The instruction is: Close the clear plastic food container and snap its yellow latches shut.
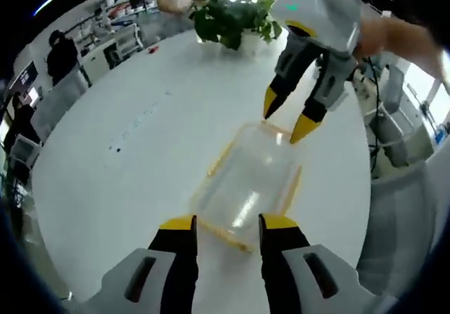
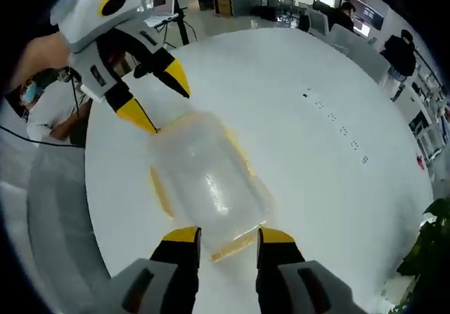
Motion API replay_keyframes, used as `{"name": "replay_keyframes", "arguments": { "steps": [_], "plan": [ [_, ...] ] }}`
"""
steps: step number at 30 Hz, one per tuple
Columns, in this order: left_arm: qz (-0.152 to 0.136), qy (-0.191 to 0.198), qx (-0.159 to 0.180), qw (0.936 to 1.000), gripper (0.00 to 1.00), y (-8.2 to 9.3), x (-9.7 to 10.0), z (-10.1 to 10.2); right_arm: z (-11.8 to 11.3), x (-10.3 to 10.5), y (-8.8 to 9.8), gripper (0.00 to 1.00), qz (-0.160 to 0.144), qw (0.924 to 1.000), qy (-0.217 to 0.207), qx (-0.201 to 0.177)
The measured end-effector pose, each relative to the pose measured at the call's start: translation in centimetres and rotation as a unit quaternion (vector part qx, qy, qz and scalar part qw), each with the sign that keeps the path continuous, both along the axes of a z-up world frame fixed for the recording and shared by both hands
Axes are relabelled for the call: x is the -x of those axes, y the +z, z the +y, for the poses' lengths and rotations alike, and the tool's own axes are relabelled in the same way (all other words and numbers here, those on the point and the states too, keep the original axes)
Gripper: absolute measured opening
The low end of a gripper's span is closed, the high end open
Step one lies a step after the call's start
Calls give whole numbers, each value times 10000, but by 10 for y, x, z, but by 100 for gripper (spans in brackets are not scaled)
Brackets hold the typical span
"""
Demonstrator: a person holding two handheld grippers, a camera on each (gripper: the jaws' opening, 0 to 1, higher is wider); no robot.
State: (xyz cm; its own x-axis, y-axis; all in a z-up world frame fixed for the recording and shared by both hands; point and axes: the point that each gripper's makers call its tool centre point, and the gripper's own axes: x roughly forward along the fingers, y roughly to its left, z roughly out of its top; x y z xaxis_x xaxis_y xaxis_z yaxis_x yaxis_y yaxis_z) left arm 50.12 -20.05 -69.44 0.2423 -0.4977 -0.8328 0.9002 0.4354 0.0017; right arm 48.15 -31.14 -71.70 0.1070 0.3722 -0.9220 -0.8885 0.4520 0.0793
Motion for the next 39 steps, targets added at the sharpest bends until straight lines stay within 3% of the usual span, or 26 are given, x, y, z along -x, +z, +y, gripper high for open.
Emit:
{"name": "replay_keyframes", "arguments": {
  "steps": [4,8,14,29,39],
  "plan": [
    [-79,-407,-32,9991,33,-1,5,-5,6,3,3,29,-24,9988,498,24],
    [-298,-855,1,9959,34,4,6,-13,10,5,5,28,-42,9969,788,-4],
    [-367,-1266,-92,9912,36,0,8,-20,18,3,5,25,-122,9940,1081,-79],
    [-508,-1691,4,9843,35,-7,15,-55,43,-7,5,22,-199,9914,1256,-323],
    [-556,-1778,-47,9825,34,-8,13,-56,41,-9,3,22,-195,9915,1249,-313]
  ]
}}
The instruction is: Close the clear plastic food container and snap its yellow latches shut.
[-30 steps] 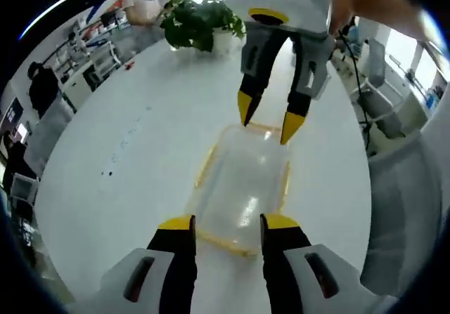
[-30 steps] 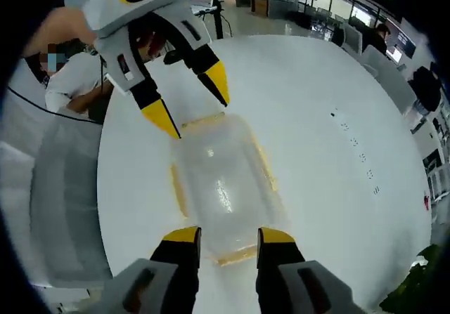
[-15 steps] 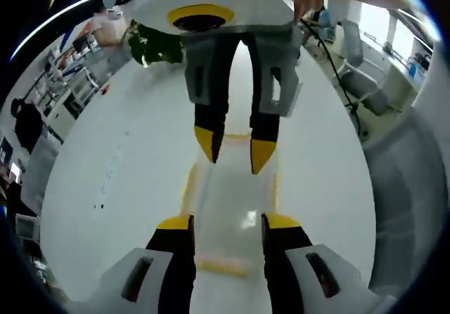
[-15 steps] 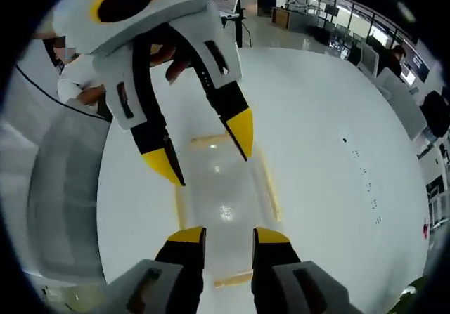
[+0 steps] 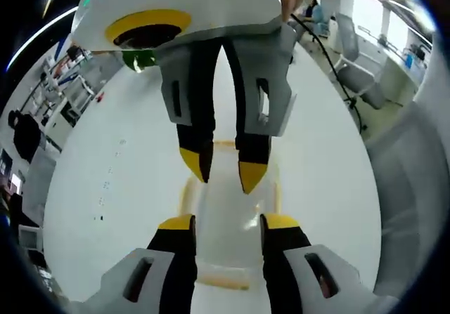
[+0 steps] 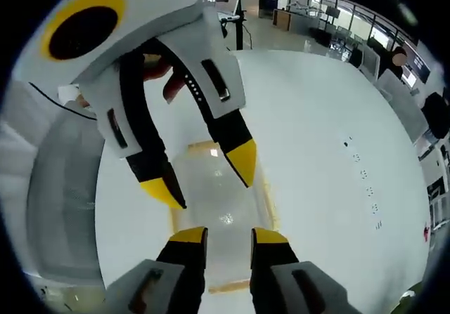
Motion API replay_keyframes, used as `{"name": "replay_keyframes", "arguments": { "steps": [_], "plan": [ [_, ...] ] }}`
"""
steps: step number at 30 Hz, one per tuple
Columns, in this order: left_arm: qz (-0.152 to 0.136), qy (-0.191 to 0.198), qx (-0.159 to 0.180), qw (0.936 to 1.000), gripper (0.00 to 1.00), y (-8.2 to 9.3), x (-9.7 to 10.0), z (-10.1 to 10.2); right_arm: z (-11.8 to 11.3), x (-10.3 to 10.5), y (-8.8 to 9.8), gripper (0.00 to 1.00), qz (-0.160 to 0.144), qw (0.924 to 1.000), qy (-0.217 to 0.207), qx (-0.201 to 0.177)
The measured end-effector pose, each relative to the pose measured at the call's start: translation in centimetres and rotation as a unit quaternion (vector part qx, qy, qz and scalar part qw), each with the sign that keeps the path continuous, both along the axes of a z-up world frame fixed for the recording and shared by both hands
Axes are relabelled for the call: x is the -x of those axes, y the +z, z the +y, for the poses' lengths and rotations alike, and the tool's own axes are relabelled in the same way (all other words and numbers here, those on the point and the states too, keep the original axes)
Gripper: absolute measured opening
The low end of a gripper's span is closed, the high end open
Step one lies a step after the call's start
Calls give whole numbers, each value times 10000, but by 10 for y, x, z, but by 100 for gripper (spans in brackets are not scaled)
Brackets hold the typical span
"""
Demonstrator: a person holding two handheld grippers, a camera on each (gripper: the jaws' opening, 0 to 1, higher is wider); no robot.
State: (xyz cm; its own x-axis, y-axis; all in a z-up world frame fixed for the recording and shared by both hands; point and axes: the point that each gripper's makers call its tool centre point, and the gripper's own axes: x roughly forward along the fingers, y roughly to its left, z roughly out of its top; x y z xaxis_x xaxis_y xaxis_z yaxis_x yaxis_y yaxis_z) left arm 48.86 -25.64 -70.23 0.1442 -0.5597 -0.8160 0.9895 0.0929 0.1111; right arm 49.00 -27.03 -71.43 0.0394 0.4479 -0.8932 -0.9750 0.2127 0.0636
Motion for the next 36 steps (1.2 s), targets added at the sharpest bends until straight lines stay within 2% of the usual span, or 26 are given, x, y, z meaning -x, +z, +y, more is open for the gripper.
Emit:
{"name": "replay_keyframes", "arguments": {
  "steps": [16,21,25,27,36],
  "plan": [
    [10,-35,-95,9999,33,-4,1,1,4,3,-1,21,20,10000,19,-23],
    [-25,24,-146,9999,33,-7,-1,2,5,-2,0,21,-38,10000,-1,-47],
    [-73,5,-130,9999,30,-8,3,0,4,-9,2,21,-86,9999,-55,-51],
    [31,86,-39,10000,32,-9,7,-3,3,-11,1,22,-127,9999,-59,-22],
    [-6,-47,-98,9999,36,-12,18,-4,3,-18,2,23,-165,9999,-37,-24]
  ]
}}
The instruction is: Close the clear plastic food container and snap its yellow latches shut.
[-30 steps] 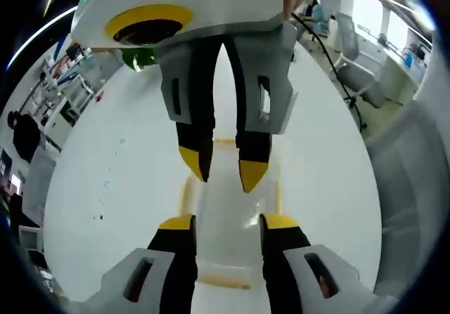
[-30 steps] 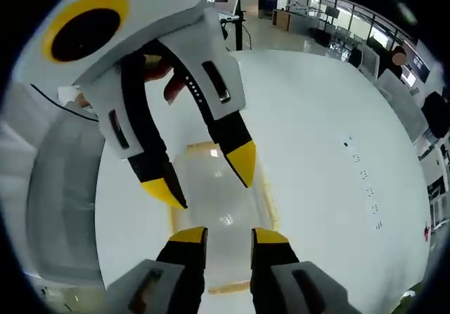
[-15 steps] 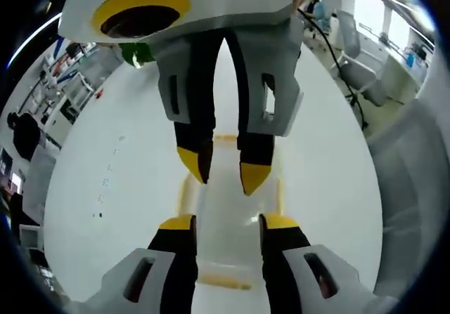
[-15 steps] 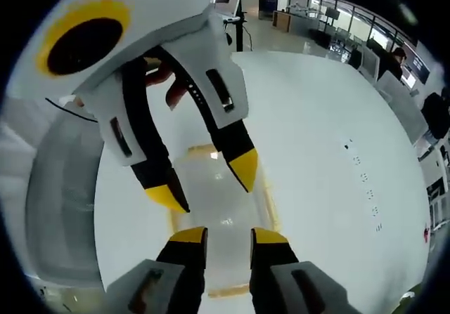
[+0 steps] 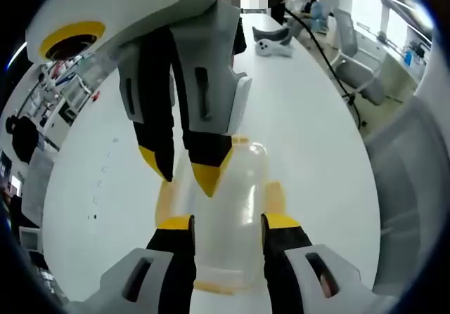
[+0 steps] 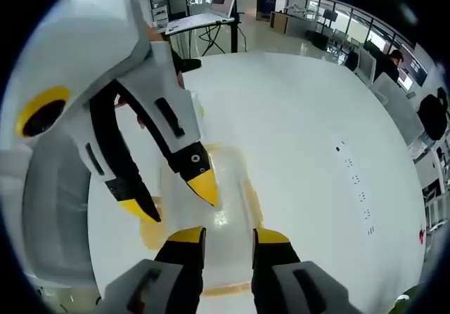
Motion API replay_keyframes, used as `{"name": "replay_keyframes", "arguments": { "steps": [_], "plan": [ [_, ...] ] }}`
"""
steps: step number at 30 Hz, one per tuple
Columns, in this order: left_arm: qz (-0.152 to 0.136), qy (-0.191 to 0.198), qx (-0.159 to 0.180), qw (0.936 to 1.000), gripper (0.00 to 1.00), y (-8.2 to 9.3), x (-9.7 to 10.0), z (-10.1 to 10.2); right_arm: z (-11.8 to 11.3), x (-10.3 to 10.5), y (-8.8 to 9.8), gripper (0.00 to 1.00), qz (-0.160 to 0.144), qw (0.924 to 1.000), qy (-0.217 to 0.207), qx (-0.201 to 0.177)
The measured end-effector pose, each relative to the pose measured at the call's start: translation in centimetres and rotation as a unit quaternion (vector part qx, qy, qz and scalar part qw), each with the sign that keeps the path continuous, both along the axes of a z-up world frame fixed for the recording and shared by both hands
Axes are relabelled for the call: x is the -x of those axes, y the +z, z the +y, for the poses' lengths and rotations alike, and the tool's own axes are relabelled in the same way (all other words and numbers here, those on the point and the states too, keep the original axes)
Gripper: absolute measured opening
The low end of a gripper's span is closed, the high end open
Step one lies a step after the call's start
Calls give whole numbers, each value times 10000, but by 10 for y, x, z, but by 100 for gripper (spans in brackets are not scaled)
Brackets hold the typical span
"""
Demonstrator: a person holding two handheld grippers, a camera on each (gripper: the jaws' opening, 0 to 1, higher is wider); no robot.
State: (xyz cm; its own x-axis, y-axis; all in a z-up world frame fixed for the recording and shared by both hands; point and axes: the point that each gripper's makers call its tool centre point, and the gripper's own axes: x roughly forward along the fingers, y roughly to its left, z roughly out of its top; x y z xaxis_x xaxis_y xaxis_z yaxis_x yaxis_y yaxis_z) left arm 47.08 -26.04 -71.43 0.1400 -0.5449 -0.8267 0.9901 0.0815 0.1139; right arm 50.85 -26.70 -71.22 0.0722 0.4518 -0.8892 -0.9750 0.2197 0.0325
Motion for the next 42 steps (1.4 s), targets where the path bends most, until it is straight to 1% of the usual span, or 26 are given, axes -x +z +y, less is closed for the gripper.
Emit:
{"name": "replay_keyframes", "arguments": {
  "steps": [2,3,5,10,13,14,16,18,19,21,23,25,26,27,30,33,35,38,40,41,42],
  "plan": [
    [12,4,30,10000,38,1,2,-1,1,-1,-1,25,-36,10000,59,36],
    [76,-1,51,10000,39,1,6,-2,2,-2,-1,26,-38,10000,74,37],
    [116,-33,58,9999,41,0,10,-3,3,-4,-2,26,-15,10000,85,43],
    [6,-246,-57,9997,44,-4,17,-5,9,-8,-2,29,56,10000,56,38],
    [-70,-286,-122,9995,44,-5,18,-4,8,-8,-4,29,100,9998,95,125],
    [-84,-291,-128,9995,45,-6,18,-5,8,-9,-4,29,72,9998,112,128],
    [-78,-303,-120,9994,45,-6,21,-6,8,-11,-4,29,98,9998,102,138],
    [-292,-356,-312,9985,44,-9,17,-1,8,-11,-5,29,141,9997,133,161],
    [-346,-388,-348,9980,44,-11,18,-1,8,-11,-5,29,159,9996,141,167],
    [-334,-334,-329,9983,44,-12,19,-2,9,-12,-6,30,193,9996,122,161],
    [-379,-292,-346,9983,44,-14,19,-1,11,-11,-6,30,246,9995,151,153],
    [-547,-273,-488,9969,44,-16,15,2,12,-10,-7,32,301,9993,179,157],
    [-626,-254,-484,9965,42,-15,13,2,13,-11,-8,33,372,9991,154,121],
    [-650,-249,-471,9965,41,-14,12,2,14,-11,-8,34,425,9990,100,90],
    [-636,-180,-396,9970,43,-14,12,1,12,-12,-11,35,480,9987,158,99],
    [-725,-180,-452,9962,42,-17,10,2,9,-12,-14,36,569,9978,271,201],
    [-687,-91,-410,9967,43,-18,9,2,8,-13,-16,36,588,9975,321,245],
    [-676,-12,-433,9968,44,-21,7,2,10,-15,-18,37,643,9972,316,225],
    [-725,-49,-395,9966,44,-20,7,1,11,-14,-20,37,699,9967,359,197],
    [-744,-62,-395,9964,45,-21,7,1,8,-11,-25,37,772,9956,439,295],
    [-749,-64,-403,9964,45,-21,7,1,12,-11,-22,37,878,9952,397,154]
  ]
}}
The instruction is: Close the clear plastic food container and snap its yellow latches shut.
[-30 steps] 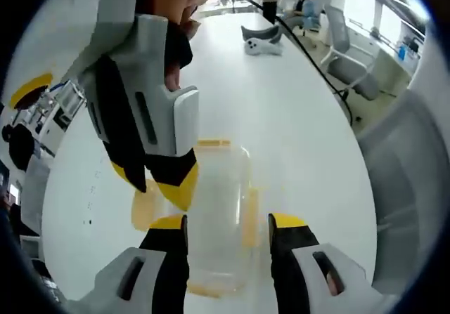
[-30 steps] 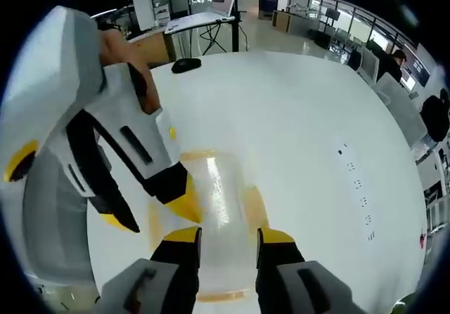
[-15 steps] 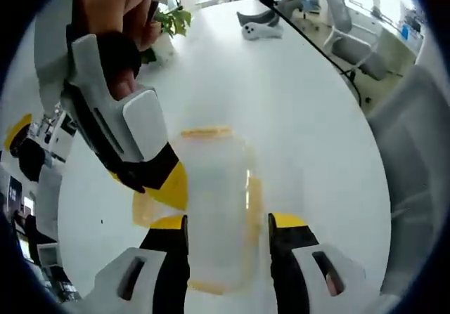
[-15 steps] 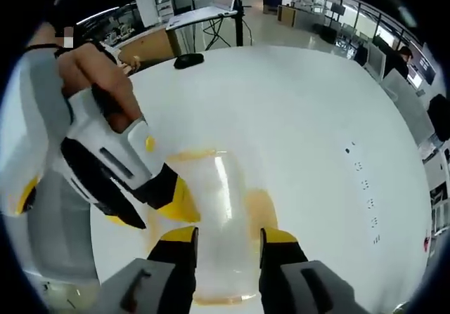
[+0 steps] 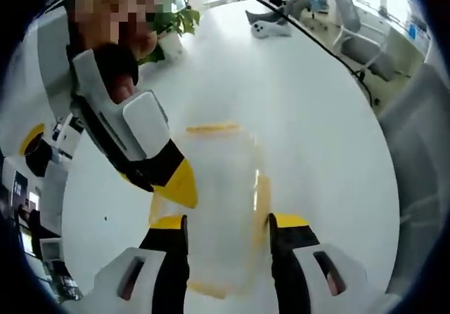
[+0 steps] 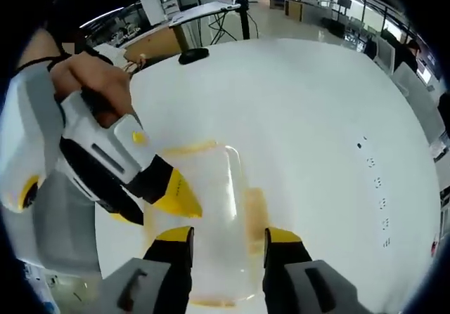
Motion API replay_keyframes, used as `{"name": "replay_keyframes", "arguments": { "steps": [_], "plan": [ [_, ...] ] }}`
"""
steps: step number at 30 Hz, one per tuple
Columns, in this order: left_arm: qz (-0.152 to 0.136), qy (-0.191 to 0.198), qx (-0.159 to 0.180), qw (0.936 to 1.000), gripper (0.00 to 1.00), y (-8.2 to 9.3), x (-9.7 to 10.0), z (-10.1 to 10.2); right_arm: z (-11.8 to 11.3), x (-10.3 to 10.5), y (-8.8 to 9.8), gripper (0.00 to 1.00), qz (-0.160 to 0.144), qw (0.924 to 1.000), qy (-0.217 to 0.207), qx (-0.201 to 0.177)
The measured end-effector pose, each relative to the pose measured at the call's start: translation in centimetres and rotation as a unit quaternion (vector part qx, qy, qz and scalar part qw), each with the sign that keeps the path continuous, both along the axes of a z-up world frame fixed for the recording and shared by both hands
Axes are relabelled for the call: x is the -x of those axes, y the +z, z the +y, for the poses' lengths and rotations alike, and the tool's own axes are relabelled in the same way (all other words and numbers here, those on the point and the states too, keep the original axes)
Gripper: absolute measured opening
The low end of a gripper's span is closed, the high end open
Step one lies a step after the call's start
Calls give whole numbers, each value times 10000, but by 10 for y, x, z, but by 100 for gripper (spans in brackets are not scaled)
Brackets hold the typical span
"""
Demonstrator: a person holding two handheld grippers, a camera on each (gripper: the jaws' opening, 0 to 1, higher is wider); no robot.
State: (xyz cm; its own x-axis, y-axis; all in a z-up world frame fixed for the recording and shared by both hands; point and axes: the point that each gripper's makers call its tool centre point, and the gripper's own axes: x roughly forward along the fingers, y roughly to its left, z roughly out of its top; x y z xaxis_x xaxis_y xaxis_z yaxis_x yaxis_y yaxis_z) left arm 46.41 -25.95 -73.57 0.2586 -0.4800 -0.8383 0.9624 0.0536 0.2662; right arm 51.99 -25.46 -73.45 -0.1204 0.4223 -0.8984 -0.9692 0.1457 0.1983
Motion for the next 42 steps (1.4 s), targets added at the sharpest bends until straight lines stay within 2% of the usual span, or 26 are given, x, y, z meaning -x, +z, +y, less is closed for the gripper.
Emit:
{"name": "replay_keyframes", "arguments": {
  "steps": [2,5,8,11,22,23,24,25,26,27,29,31,34,42],
  "plan": [
    [-29,-30,14,10000,46,0,-2,-1,0,-5,-1,41,-76,10000,46,27],
    [-41,-16,16,10000,46,0,-3,0,1,-1,-2,36,128,9998,150,-33],
    [-77,-53,11,10000,45,-1,-3,0,2,-2,-4,37,310,9995,53,-74],
    [-113,-78,-18,9999,45,-1,-4,0,3,-2,-5,38,411,9990,128,-114],
    [-167,51,-97,9998,42,-4,-5,0,5,1,-9,34,810,9949,548,231],
    [-180,-91,-50,9998,40,-4,-4,-2,-1,14,-8,32,1186,9906,519,437],
    [-226,-124,-89,9996,38,-4,-3,0,-10,17,-14,31,1102,9894,736,596],
    [-265,155,-101,9995,38,-9,-4,-3,-5,17,-15,31,1131,9898,694,525],
    [-169,-28,-100,9998,38,-13,0,-9,0,10,-13,31,1183,9889,720,530],
    [-140,38,-96,9998,38,-8,-4,-4,2,9,-14,31,1245,9880,700,581],
    [-155,32,-66,9999,38,-5,-5,0,6,6,-10,31,1235,9864,833,696],
    [-212,46,-46,9998,38,-4,-6,1,7,6,-10,32,1222,9865,793,750],
    [-224,10,-35,9997,38,-5,-6,0,5,6,-11,32,1186,9883,766,583],
    [-271,19,-4,9996,38,-5,-5,0,6,5,-12,33,1153,9888,742,580]
  ]
}}
